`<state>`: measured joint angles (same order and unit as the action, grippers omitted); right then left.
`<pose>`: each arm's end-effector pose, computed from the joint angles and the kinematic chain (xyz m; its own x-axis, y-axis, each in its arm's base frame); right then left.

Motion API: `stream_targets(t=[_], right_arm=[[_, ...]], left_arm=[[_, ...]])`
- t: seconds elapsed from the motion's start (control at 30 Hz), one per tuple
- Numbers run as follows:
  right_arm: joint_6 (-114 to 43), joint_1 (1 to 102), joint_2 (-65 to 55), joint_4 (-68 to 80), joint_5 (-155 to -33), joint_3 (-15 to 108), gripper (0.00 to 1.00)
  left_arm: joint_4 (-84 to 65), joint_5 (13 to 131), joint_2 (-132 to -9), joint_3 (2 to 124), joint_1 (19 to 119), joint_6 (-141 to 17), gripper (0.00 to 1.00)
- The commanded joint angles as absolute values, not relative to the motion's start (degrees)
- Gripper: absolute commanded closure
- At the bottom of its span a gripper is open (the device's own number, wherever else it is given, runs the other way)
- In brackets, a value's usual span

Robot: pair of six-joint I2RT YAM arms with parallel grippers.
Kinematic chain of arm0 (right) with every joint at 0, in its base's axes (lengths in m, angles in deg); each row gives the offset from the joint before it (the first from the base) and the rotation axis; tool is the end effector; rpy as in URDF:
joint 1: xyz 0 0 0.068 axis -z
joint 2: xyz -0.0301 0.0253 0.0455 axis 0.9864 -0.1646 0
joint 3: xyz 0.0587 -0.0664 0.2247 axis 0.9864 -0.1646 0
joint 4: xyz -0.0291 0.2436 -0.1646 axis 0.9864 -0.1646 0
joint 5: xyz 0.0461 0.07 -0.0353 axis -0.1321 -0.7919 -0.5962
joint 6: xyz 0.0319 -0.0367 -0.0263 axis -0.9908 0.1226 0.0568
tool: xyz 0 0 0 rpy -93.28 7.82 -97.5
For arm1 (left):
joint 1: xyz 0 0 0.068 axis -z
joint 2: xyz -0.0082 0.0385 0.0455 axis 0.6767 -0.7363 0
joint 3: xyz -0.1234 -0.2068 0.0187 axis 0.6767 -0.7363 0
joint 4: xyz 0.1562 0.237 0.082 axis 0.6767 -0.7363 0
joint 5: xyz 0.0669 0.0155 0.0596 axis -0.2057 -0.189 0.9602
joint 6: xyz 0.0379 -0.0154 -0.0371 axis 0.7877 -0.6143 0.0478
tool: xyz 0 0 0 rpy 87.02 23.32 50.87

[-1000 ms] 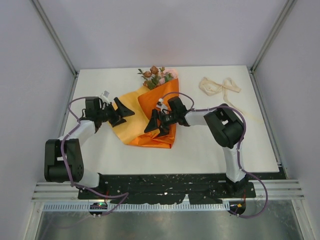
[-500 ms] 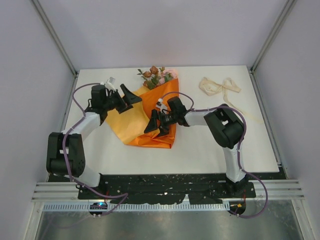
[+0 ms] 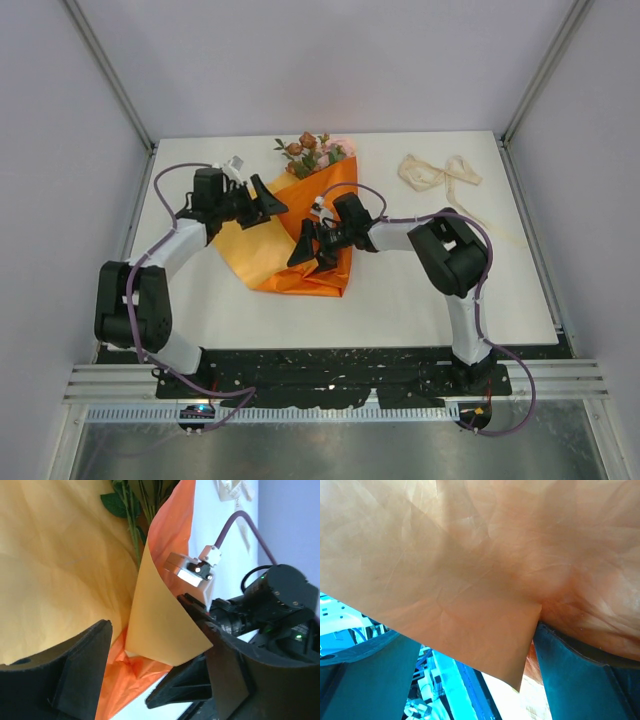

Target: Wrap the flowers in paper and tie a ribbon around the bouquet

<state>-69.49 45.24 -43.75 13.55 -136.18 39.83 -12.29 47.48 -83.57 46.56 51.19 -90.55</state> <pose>0.3340 0.2716 0.0662 -0.9643 -0.1720 -0.2014 -0.2562 0.4134 0.8738 0.3633 -0.0754 0.1870 -0.7817 -0.4277 -0.4539 0.0937 0.6390 -0.7635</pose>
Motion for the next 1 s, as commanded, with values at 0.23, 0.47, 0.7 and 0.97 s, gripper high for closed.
stream_targets(t=[0.23, 0.47, 0.7, 0.97], right_arm=[[-61.7, 44.9, -33.6, 3.9, -135.9, 40.5, 0.04], [-57.9, 45.1, -26.5, -1.2, -140.3, 36.8, 0.10], [-57.8, 45.5, -31.7, 4.9, -139.7, 31.2, 0.66], [-64.0, 45.4, -39.4, 20.3, -138.6, 28.5, 0.77]], left_arm=[[-31.2, 52.5, -95.6, 56.1, 48.1, -81.7, 1.00], [-32.5, 55.1, -98.7, 57.5, 46.9, -79.3, 1.00], [-33.9, 57.6, -100.2, 58.9, 46.7, -77.6, 1.00], [-39.2, 58.9, -105.8, 66.0, 46.3, -74.2, 1.00]])
